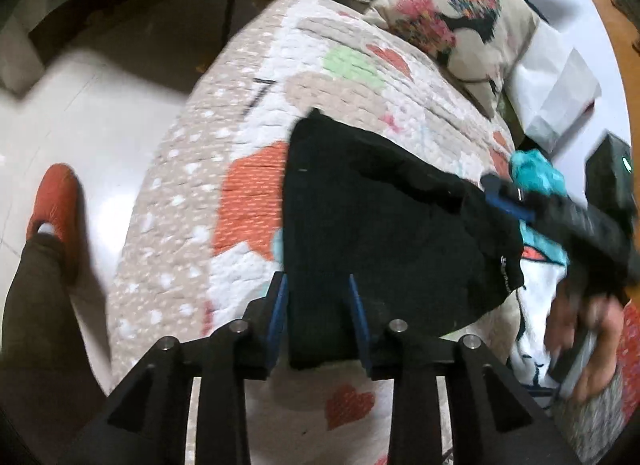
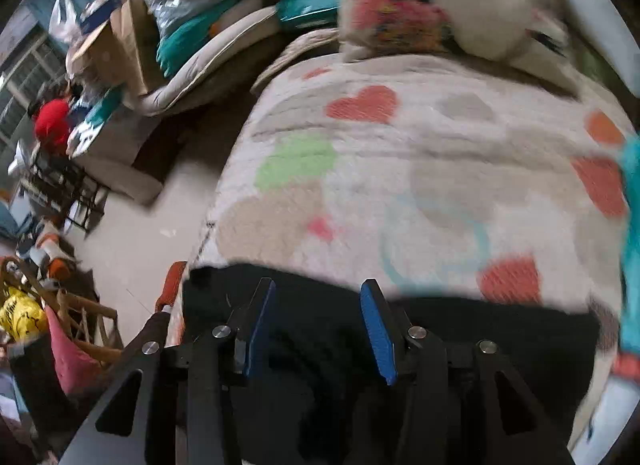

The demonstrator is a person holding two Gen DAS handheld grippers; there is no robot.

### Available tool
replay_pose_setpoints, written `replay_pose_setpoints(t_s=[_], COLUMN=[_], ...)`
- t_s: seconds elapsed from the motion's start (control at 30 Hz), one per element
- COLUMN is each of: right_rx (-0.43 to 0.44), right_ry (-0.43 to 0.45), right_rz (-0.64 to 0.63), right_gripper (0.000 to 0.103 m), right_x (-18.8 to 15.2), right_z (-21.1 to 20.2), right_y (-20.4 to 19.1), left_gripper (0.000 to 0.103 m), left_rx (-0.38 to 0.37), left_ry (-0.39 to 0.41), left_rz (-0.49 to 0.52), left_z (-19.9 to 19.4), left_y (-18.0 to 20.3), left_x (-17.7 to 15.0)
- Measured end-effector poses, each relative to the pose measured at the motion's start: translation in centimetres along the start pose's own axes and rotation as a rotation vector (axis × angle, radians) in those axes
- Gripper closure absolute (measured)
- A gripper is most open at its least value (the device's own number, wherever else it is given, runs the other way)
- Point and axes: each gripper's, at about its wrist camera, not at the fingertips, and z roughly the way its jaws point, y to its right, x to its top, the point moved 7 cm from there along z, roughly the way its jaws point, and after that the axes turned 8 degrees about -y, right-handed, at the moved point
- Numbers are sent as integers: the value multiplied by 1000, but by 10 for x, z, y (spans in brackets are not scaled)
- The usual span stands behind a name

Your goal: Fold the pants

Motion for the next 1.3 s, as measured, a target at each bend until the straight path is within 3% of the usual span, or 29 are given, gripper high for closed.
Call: replay_pose_setpoints(t_s=[0.17, 0.27, 0.37, 0.43, 0.53, 0.57, 0.67, 0.7, 0.73, 0.83, 0.9, 0.93, 1.0, 1.1, 1.17, 1.3], right_rx=[74, -124, -185, -194, -109, -43, 293, 366, 381, 237, 18, -52, -42, -21, -22, -2], right_ry=[-15, -75, -18, 71, 170, 171, 72, 19, -19, 9, 89, 117, 144, 186, 230, 299], right_rz=[-1, 62, 148, 178, 110, 76, 75, 87, 100, 161, 243, 288, 400, 458, 462, 535], right_gripper=[55, 55, 53, 52, 54, 59, 62, 62, 62, 63, 63, 62, 62, 62, 55, 51], right_x=[-57, -80, -85, -74, -50, -43, -32, -31, -30, -12, 0, 4, -3, -27, -52, -106], right_z=[19, 39, 22, -4, -29, -29, -8, 5, 19, 46, 46, 42, 24, -12, -39, -75], right_y=[-21, 6, 29, 35, 16, 4, -28, -36, -39, -18, 22, 41, 75, 91, 94, 109], left_gripper=[67, 66, 62, 62, 60, 60, 60, 60, 60, 59, 59, 59, 59, 59, 59, 59], left_rx=[169, 230, 225, 217, 220, 222, 215, 209, 203, 189, 178, 168, 136, 92, 83, 72], left_ry=[-35, -16, -26, -22, -16, -15, -12, -11, -11, -10, -15, -21, -37, -37, -26, -27], left_rz=[111, 184, 186, 167, 165, 166, 162, 158, 155, 154, 161, 159, 145, 150, 178, 277], left_z=[51, 48, 48, 50, 52, 51, 52, 52, 52, 51, 49, 47, 42, 35, 30, 29], left_y=[27, 38, 39, 38, 39, 39, 39, 39, 38, 37, 37, 36, 36, 47, 62, 114], left_x=[6, -2, -4, -4, -3, -4, -2, -2, -2, -2, -2, -2, -1, 8, 17, 46])
